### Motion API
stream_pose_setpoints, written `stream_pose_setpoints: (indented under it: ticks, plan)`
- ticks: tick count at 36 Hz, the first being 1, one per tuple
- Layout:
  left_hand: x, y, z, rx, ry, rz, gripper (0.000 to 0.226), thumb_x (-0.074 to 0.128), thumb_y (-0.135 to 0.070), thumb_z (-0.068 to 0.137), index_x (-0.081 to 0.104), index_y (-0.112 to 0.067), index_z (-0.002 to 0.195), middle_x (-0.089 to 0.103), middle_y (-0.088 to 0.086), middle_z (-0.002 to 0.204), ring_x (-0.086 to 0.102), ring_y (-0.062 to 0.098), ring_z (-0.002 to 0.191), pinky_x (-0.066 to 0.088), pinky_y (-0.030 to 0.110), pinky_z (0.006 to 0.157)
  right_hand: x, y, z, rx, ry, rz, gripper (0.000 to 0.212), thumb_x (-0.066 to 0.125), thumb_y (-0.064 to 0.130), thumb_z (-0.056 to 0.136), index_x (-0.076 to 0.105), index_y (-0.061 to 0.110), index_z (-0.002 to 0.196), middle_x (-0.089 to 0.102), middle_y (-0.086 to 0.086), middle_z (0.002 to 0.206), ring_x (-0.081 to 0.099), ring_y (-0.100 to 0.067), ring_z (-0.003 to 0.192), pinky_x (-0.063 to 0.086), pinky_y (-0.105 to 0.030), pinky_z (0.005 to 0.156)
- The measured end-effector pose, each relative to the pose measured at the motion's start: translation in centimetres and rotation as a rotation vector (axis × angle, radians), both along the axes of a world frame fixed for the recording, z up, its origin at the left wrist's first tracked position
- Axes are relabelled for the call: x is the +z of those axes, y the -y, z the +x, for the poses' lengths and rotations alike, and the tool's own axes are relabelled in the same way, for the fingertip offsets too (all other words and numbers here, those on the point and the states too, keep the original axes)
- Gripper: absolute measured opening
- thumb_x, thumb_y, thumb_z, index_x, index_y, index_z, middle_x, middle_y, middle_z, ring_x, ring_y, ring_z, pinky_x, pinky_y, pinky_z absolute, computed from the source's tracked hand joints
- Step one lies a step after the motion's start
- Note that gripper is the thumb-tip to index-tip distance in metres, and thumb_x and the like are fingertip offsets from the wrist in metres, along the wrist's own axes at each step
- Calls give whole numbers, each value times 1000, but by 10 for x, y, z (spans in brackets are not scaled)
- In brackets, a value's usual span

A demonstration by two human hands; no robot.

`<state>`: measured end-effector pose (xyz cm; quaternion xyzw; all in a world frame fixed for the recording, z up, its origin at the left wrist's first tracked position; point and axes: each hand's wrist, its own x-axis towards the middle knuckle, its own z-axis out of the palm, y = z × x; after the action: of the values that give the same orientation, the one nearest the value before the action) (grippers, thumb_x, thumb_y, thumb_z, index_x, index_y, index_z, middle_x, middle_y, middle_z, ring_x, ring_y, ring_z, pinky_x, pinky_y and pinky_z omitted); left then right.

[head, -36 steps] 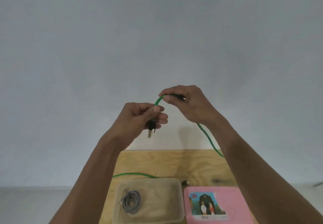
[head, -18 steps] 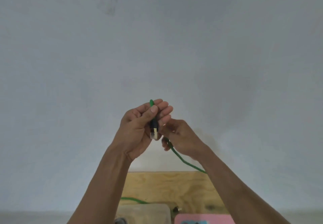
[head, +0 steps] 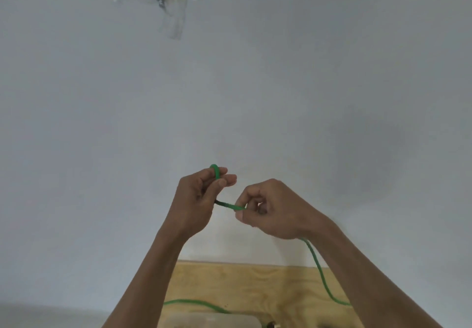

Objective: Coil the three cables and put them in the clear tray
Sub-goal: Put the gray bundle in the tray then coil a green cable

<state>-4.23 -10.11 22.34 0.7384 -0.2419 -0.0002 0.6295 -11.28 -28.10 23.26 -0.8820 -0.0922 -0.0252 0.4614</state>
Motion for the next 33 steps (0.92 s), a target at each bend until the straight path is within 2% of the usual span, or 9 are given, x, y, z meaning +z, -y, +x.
stream_pose_setpoints:
  ticks: [3,6,9,11,15,21,29,31,33]
  plan:
    - [-2,1,-4,-40,27,121,20,52,-9,101,67,-1,112,78,2,93,69,-3,74,51,9,68,14,7,7,9,83,-5,4,73,20,88,75,20,85,70,1,69,63,-10,61,54,-28,65]
    - [0,7,-15,-121,17,124,29,44,-21,106,69,-7,100,75,6,78,55,12,52,43,21,56,26,14,13,28,133,63,2,77,18,87,77,17,88,74,0,73,71,-23,73,59,-42,76]
    - [-1,12,-21,-187,-55,48,39,40,-35,105,68,-10,98,73,10,74,59,43,76,48,52,77,36,23,18,34,149,174,12,83,17,81,76,11,88,75,-11,79,72,-30,80,57,-44,83]
    - [-1,15,-24,-248,-150,-33,41,39,-38,103,67,-8,100,70,14,74,61,41,83,42,63,97,39,29,22,22,157,234,17,87,12,76,75,7,88,76,-13,79,73,-25,76,58,-40,82]
    - [0,23,-31,-365,-282,-135,41,40,-39,102,63,-5,102,68,16,79,58,31,84,33,71,104,34,38,29,7,199,394,18,86,-2,71,73,-1,83,72,-3,67,67,-11,62,53,-19,63]
    - [7,34,-33,-489,-335,-272,32,49,-26,97,65,-1,110,73,17,98,69,31,96,51,33,92,22,46,34,-38,202,578,17,85,13,67,73,8,77,69,1,64,53,-13,54,39,-28,52]
    - [17,54,-34,-513,-410,-527,31,66,-11,84,70,5,111,74,20,99,73,26,84,57,30,83,-1,36,27,-144,93,729,18,74,23,87,76,7,95,76,-14,84,70,-30,77,59,-36,71]
    - [23,60,-33,-487,-416,-566,30,65,-9,86,69,5,113,74,18,99,73,23,82,57,30,77,-6,28,23,-162,84,729,41,79,50,75,77,13,93,71,-28,90,63,-45,76,53,-47,71]
    - [30,64,-31,-459,-434,-589,32,63,-10,83,69,1,113,74,17,102,73,21,82,56,31,70,-10,20,16,-159,64,670,43,72,65,73,75,22,75,69,-12,72,57,-33,65,49,-41,60]
